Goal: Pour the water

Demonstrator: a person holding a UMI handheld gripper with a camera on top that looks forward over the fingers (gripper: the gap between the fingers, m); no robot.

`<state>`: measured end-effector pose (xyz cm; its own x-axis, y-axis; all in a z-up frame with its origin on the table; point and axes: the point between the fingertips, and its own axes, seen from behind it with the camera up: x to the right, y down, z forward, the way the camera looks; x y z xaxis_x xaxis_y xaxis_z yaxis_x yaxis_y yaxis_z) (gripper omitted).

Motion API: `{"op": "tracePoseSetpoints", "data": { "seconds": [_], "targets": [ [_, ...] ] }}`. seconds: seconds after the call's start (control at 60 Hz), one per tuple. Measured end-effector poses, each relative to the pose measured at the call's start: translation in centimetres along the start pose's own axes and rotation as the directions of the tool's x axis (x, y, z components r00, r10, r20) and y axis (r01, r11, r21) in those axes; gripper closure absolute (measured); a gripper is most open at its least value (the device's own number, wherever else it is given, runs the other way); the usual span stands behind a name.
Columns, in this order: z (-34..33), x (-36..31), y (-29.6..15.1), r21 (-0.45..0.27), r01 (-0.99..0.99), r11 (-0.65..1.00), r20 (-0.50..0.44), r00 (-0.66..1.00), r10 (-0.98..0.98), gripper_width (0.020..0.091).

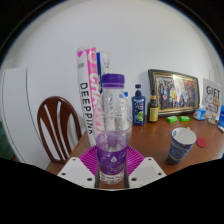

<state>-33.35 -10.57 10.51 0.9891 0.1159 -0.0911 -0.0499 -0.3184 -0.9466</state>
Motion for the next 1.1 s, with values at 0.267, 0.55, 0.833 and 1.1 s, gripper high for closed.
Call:
{"op": "tracePoseSetpoints", "data": {
  "seconds": [0.267,0.55,0.833,1.1],
  "targets": [
    [-1.9,-1.7,-9.2,-0.065,-0.684,0.726,0.264,0.690,0.674,0.0779],
    [-1.3,1.9,-13.2,-0.210,-0.972,0.109,0.339,0.032,0.940,0.0779],
    [0.4,5.9,-12.2,-0.270,-0.934,-0.234,0.315,-0.315,0.895,0.0781],
    [0.2,5.4,-12.0,-0.291,-0.954,-0.069,0.268,-0.151,0.952,0.0779]
  ]
}}
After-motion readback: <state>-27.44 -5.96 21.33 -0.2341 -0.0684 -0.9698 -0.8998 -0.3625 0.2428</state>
